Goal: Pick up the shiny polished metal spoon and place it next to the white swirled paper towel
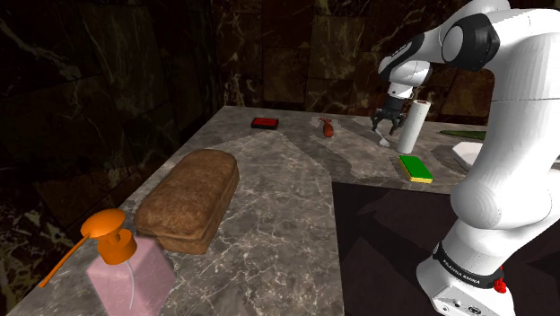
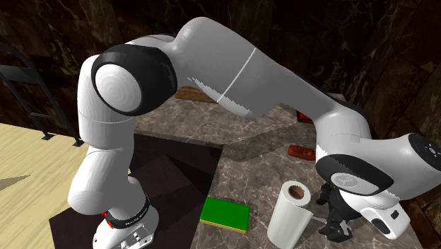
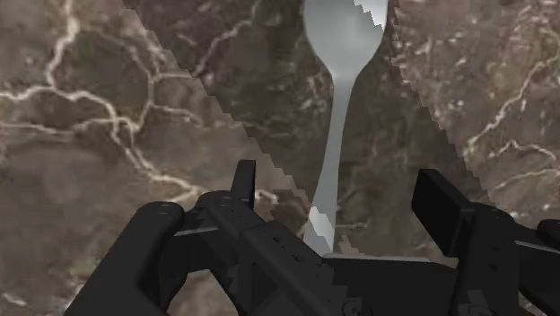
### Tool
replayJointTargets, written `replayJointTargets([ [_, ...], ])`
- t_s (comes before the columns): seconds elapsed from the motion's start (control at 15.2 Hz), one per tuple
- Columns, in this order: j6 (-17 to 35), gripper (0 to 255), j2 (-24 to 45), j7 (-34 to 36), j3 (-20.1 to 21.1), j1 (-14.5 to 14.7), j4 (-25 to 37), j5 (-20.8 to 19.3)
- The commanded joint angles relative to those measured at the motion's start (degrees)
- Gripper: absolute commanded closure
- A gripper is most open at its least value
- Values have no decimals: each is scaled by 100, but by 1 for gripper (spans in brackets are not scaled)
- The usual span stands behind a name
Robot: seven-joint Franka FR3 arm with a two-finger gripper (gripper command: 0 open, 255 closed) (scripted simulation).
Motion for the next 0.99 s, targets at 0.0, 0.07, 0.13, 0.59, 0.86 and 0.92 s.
replayJointTargets([
  [0.0,0,0,0,0,0,0,0,0],
  [0.07,0,0,0,0,0,0,0,0],
  [0.13,0,0,0,0,0,0,0,0],
  [0.59,-661,0,-157,88,-72,-59,517,-128],
  [0.86,-661,0,-156,88,-72,-59,518,-128],
  [0.92,-661,0,-156,88,-72,-59,518,-128],
])
